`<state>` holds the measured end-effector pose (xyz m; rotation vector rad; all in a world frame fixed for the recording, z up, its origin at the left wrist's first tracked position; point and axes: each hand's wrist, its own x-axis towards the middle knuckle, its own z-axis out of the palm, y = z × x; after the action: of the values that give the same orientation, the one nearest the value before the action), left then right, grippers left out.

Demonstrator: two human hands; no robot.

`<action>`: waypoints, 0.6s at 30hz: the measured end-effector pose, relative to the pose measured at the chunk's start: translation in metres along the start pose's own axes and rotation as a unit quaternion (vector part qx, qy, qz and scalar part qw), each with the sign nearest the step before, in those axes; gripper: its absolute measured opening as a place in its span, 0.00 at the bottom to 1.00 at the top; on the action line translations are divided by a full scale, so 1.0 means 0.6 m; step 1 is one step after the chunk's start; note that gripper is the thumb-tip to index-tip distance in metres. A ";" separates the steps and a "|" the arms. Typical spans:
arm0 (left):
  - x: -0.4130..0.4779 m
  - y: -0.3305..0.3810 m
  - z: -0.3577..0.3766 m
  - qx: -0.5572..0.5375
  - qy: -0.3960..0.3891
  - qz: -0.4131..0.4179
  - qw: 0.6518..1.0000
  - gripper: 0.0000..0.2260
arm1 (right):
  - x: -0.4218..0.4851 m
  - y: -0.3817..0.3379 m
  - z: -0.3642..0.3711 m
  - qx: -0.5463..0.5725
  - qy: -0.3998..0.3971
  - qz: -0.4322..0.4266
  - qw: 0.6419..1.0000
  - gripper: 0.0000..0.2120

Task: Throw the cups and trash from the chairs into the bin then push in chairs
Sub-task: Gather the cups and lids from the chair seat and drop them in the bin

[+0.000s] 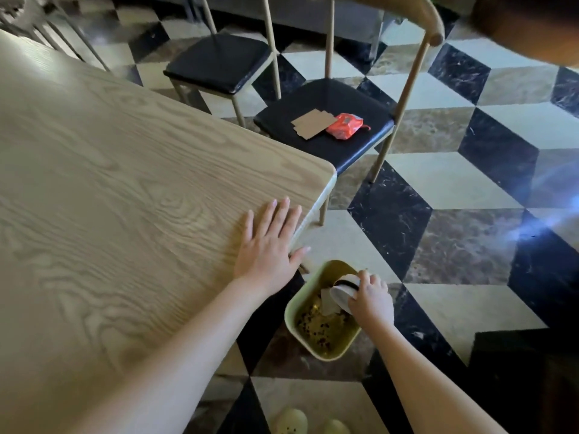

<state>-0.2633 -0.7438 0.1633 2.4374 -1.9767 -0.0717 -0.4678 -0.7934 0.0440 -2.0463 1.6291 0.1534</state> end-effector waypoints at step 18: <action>-0.016 0.005 -0.001 -0.004 0.034 0.017 0.999 0.34 | 0.046 0.047 0.257 -0.021 -0.050 0.075 0.996 0.24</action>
<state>-0.2681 -0.7351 0.1644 2.3668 -1.9858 0.0037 -0.4522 -0.7512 -0.1090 -1.9138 1.7305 0.3403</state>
